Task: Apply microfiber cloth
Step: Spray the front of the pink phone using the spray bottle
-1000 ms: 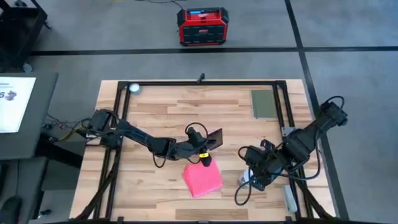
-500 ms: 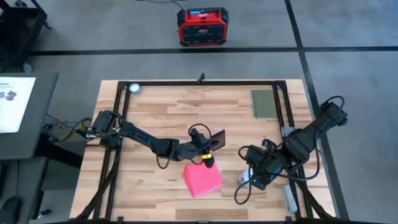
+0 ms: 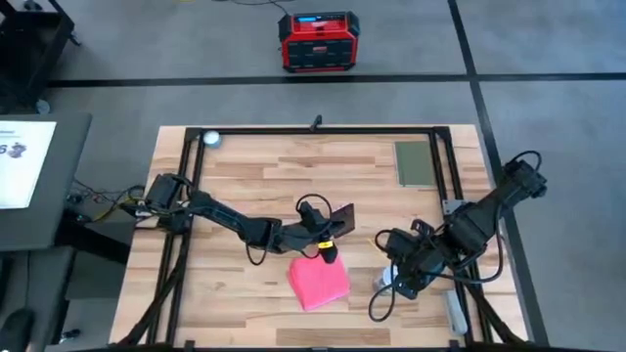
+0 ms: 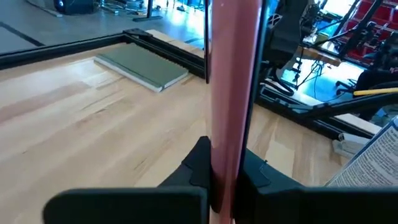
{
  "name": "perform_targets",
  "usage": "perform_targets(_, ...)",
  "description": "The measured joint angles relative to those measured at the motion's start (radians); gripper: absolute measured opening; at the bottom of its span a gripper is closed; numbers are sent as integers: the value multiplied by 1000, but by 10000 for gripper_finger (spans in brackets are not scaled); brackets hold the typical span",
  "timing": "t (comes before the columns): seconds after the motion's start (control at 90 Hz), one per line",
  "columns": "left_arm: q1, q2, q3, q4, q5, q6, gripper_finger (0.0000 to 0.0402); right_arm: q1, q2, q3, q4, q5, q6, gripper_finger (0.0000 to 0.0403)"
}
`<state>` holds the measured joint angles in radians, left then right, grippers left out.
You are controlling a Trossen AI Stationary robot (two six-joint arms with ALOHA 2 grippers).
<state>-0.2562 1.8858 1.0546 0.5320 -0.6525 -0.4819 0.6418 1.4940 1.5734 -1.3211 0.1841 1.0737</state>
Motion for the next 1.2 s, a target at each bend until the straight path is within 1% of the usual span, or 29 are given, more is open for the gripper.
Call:
perform_targets(0.1, 0, 0, 0, -11, -25, -2, 3, 0, 0, 0, 14, 0, 0, 0)
perform_targets(0.422, -1, 0, -1, -9, -25, -2, 3, 0, 4, 0, 26, -7, 0, 0)
perform_targets(0.689, -2, 0, -1, 2, -25, 5, 3, -9, 46, 2, 32, -51, -24, 0)
perform_targets(1.2, -5, 0, -1, -4, -30, 7, 3, -22, 42, 1, 24, -51, -50, 0)
